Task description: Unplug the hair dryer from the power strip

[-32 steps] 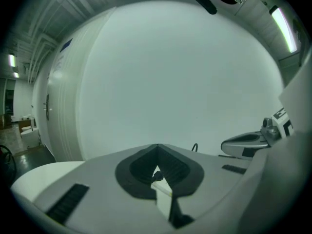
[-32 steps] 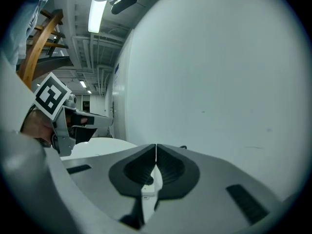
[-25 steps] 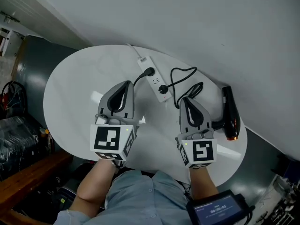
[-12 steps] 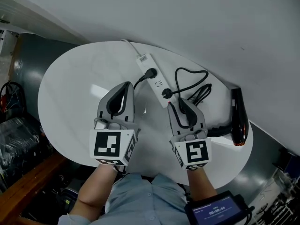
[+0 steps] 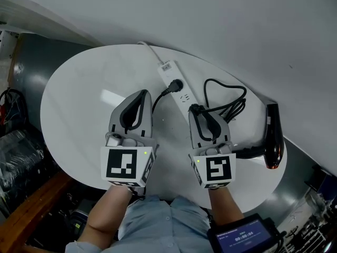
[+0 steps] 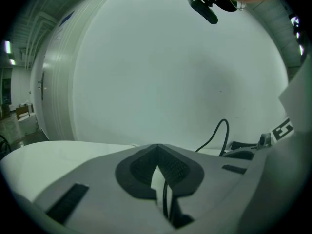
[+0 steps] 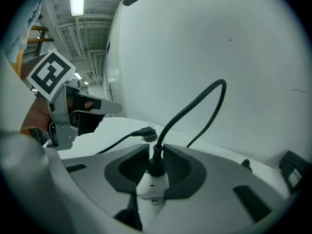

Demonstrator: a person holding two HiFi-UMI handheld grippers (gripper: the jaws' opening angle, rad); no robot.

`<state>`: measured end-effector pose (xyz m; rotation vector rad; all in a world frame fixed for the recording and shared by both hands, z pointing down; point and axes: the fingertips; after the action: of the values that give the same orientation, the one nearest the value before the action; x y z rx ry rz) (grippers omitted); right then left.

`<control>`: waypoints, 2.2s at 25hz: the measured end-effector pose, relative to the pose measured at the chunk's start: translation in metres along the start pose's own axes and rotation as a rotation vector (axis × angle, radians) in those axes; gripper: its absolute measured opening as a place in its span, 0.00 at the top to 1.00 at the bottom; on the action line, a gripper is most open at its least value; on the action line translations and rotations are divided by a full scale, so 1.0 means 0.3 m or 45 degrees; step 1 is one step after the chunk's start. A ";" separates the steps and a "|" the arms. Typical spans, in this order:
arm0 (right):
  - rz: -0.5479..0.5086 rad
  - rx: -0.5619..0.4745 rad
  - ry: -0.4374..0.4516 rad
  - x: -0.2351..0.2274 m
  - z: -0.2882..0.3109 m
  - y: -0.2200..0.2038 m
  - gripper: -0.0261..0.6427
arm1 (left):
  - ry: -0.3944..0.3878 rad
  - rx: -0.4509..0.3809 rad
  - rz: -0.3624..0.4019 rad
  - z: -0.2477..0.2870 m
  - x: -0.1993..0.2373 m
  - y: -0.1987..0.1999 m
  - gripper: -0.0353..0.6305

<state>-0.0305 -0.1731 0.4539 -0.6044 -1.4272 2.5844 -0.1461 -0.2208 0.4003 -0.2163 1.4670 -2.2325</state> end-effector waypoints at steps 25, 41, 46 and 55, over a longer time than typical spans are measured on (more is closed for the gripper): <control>0.001 -0.228 0.060 0.091 -0.059 0.182 0.90 | -0.013 -0.050 0.010 -0.038 -0.037 0.051 0.95; -0.006 0.028 0.041 -0.002 -0.025 0.001 0.90 | -0.255 -0.053 -0.120 -0.006 -0.257 0.011 0.95; -0.028 0.046 0.062 -0.001 -0.021 0.006 0.90 | -0.293 0.005 -0.098 0.051 -0.270 -0.048 0.95; -0.041 0.038 0.076 0.003 -0.024 0.009 0.89 | -0.340 0.068 -0.104 0.107 -0.266 -0.106 0.95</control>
<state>-0.0283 -0.1686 0.4480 -0.6436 -1.3663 2.5357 -0.0727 -0.2008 0.4516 -0.5441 1.2754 -2.2022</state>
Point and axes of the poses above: the fingertips, and each gripper's own axes: z forward along the fingers, x to its left, y out of its top, and after that the axes turned 12 degrees about z, right-handed
